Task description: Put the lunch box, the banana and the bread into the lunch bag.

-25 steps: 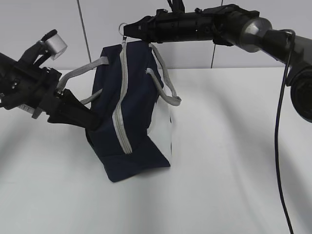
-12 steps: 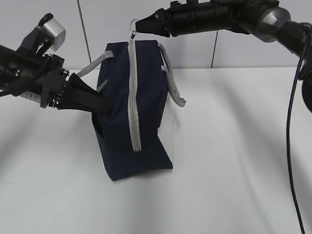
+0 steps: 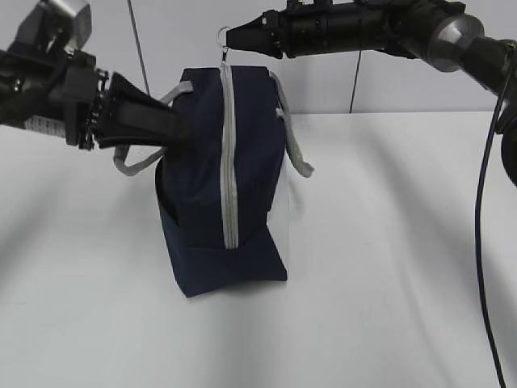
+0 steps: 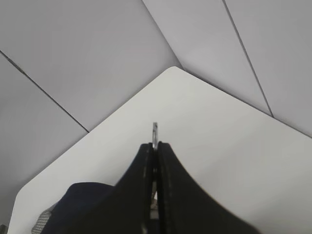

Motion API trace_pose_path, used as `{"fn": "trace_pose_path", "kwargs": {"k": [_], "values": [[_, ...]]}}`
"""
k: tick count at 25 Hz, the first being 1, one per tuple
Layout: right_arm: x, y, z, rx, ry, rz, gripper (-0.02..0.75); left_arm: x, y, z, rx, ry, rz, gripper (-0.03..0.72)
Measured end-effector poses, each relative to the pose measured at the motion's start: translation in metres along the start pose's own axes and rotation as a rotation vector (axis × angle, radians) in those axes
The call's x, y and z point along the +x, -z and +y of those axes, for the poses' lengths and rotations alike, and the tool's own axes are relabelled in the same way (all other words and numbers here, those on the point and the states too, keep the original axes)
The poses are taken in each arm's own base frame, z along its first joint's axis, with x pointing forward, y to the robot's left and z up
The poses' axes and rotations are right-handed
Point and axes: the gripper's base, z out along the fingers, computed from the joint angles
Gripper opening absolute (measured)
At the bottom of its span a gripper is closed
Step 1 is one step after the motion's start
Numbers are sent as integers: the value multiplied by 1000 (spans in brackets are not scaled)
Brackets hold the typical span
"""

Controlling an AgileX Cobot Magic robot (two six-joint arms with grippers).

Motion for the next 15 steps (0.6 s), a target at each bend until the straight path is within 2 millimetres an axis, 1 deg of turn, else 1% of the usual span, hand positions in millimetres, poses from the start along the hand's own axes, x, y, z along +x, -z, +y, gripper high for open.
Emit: {"fn": "trace_pose_path", "kwargs": {"k": [3, 5, 7, 9, 11, 13, 15], "values": [[0, 0, 0, -2, -1, -4, -16, -14, 17, -16, -22, -33, -107, 316], [0, 0, 0, -4, -1, -3, -16, -27, 31, -23, -97, -53, -202, 316], [0, 0, 0, -6, 1, -2, -16, -38, 41, -23, -208, -30, -306, 316], [0, 0, 0, -7, -1, -4, -16, -46, 48, -17, -326, 7, -398, 316], [0, 0, 0, -7, 0, -4, -16, -48, 49, -9, -391, 47, -443, 317], [0, 0, 0, -8, -1, -3, -16, -49, 43, 1, -409, 97, -464, 317], [0, 0, 0, -10, -2, -4, -16, -47, 32, 13, -427, 149, -463, 318]]}}
